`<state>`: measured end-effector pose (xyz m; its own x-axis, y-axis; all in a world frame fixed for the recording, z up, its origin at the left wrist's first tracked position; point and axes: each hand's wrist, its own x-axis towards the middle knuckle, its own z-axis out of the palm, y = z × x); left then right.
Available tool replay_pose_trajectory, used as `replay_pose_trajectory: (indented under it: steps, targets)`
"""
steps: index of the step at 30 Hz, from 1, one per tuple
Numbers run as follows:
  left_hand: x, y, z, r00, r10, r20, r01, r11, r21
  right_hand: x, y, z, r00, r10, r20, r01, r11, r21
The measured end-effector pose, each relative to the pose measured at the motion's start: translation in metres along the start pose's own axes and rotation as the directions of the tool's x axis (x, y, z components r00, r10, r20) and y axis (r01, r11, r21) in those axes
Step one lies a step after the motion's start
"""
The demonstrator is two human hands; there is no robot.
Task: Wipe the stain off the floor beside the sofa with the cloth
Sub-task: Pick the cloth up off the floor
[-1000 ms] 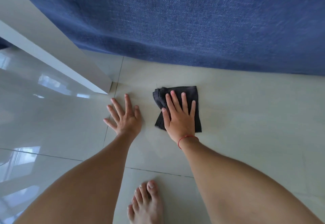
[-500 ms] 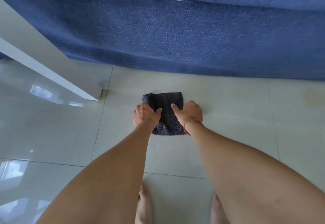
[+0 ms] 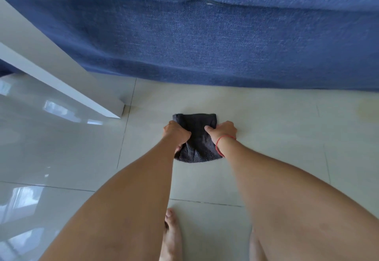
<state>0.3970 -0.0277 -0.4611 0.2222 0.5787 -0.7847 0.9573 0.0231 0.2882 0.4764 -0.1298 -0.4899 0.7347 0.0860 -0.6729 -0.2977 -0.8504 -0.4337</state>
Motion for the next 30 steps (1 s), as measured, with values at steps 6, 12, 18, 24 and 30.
replay_pose_trajectory:
  steps: [6, 12, 18, 24, 30]
  targets:
    - [-0.029, -0.029, 0.022, 0.989, -0.091, 0.119, 0.068, 0.982, 0.178, -0.032, 0.029, -0.005, 0.995, 0.056, 0.081, -0.046, 0.991, -0.124]
    - [-0.095, -0.016, 0.007, 0.993, 0.099, 0.062, -0.096, 0.994, -0.048, -0.074, 0.019, -0.055, 0.991, -0.129, 0.039, 0.133, 0.983, -0.123]
    - [-0.192, 0.059, -0.059, 0.883, 0.405, -0.236, -0.458, 0.851, -0.257, -0.137, -0.06, -0.169, 0.818, -0.552, -0.16, 0.559, 0.829, 0.0]
    - [-0.298, 0.101, -0.116, 0.739, 0.511, -0.439, -0.647, 0.72, -0.251, -0.225, -0.106, -0.248, 0.686, -0.649, -0.329, 0.714, 0.688, 0.13]
    - [-0.381, 0.078, -0.168, 0.697, 0.491, -0.522, -0.673, 0.699, -0.242, -0.315, -0.119, -0.261, 0.607, -0.704, -0.368, 0.788, 0.595, 0.159]
